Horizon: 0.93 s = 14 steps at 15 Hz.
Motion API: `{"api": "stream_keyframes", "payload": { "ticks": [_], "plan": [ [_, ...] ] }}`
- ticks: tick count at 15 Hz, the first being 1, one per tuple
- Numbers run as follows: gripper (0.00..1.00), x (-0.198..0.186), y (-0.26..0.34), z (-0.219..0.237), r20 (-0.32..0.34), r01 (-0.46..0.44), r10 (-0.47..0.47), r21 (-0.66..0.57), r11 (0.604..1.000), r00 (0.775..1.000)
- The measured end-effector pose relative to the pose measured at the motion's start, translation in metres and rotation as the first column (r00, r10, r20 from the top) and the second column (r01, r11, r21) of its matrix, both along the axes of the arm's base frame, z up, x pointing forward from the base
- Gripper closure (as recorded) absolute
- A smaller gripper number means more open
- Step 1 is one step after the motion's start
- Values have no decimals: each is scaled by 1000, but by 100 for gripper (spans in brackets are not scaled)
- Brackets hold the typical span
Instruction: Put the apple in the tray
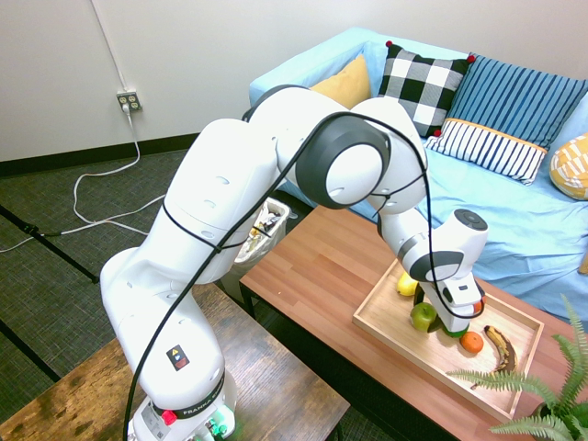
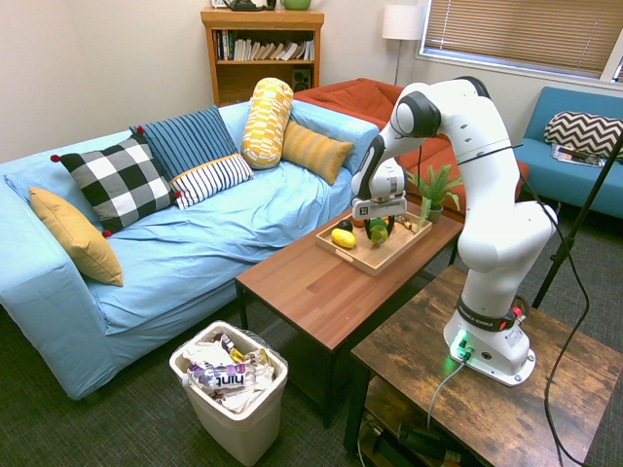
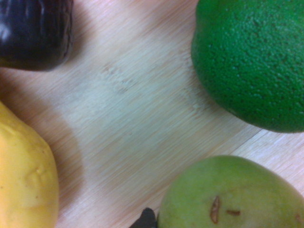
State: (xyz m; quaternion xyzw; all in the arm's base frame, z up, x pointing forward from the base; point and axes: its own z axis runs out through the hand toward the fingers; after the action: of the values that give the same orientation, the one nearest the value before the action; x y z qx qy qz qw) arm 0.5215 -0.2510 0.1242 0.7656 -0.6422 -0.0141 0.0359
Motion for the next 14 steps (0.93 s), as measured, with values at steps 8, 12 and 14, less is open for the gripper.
{"api": "stream_keyframes", "payload": {
  "ticks": [8, 12, 14],
  "plan": [
    [0, 6, 8, -9, -2, 8, -8, 34, 999, 1000],
    [0, 5, 10, -12, -6, 8, -7, 38, 999, 1000],
    [0, 6, 11, -12, -6, 6, -6, 38, 999, 1000]
  ]
}}
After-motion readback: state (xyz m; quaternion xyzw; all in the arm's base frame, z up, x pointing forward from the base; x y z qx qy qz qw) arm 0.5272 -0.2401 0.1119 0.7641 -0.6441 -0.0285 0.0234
